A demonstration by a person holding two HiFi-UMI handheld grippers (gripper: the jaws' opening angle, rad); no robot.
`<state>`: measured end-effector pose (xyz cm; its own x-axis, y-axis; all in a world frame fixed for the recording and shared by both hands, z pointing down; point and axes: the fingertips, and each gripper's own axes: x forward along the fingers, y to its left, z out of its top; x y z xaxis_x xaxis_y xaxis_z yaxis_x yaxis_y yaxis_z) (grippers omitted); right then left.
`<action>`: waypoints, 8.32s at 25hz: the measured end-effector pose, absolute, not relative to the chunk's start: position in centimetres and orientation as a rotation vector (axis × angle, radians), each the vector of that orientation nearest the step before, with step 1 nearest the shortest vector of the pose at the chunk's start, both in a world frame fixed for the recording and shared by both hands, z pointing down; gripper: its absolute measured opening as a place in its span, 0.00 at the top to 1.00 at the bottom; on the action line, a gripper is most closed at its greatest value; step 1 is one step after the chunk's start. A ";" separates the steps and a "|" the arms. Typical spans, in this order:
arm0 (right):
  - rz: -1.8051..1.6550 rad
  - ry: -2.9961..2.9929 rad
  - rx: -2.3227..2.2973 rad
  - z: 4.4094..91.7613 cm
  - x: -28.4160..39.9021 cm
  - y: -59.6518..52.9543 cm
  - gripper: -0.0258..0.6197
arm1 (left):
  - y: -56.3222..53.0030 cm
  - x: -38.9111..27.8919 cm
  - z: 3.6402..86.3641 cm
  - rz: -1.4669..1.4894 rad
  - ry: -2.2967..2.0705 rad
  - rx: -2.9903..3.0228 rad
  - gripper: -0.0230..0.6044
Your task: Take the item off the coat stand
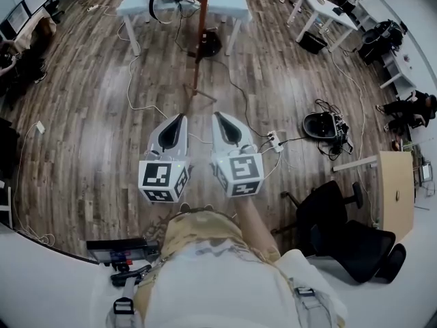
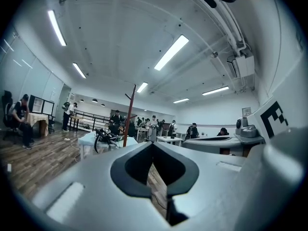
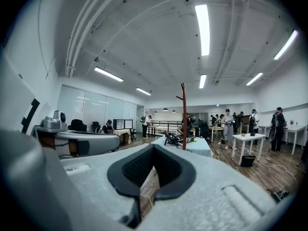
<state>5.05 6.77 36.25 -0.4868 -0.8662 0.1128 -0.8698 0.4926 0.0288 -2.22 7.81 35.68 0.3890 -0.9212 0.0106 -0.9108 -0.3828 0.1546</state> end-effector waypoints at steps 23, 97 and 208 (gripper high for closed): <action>0.022 -2.555 1.565 38.5 0.5 6.8 0.96 | 7.6 -6.8 39.5 -0.072 -1.583 2.452 0.98; 0.478 -2.263 1.416 58.2 0.5 -49.5 0.96 | -47.7 -7.9 54.7 0.339 -1.484 2.254 0.98; -0.186 -2.568 1.978 27.4 7.3 -48.3 0.84 | -49.5 0.2 29.5 -0.168 -1.443 2.724 0.98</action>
